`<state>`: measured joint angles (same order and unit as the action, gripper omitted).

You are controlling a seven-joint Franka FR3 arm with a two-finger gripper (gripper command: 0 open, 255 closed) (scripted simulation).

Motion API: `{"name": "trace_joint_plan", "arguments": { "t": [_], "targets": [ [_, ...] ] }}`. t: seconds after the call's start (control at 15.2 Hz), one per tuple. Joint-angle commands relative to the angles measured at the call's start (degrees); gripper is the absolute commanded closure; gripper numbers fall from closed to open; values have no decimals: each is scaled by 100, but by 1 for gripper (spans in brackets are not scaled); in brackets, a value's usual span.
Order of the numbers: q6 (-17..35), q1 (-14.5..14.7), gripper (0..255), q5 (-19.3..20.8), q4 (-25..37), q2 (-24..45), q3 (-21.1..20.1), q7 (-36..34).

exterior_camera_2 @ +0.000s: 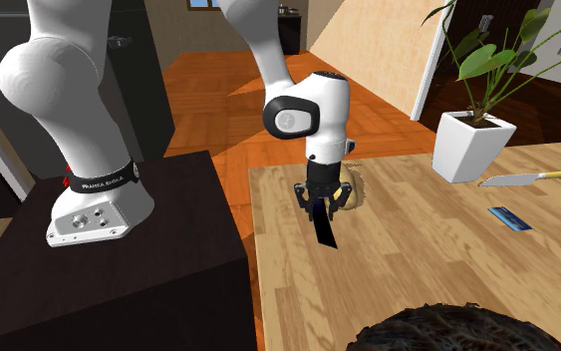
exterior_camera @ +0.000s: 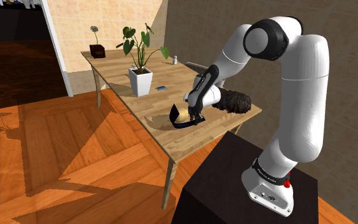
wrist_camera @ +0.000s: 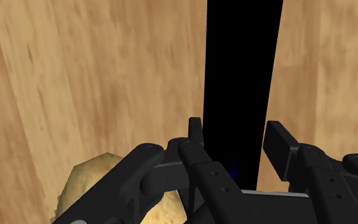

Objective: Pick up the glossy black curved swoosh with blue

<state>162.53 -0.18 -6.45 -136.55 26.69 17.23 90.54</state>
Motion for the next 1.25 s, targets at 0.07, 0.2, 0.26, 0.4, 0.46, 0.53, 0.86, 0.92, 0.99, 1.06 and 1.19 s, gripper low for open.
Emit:
{"name": "trace_joint_plan", "arguments": {
  "t": [0.07,0.2,0.26,0.4,0.46,0.53,0.86,0.92,0.99,1.06,1.19],
  "targets": [
    [12,-29,255,-23,44,93,-54,31],
    [-109,41,255,42,-3,-75,32,-6],
    [-172,76,255,77,-24,-158,75,-26],
    [-299,144,255,153,-62,-324,160,-70],
    [-364,178,255,193,-79,-406,202,-93],
    [-429,211,255,235,-95,-489,244,-118],
    [-769,360,255,463,-154,-898,438,-253],
    [-839,386,255,511,-162,-979,473,-281],
    [-910,411,255,560,-168,-1059,506,-310],
    [-981,435,255,609,-173,-1140,538,-339],
    [-992,436,255,618,-174,-1152,540,-345]
  ]
}}
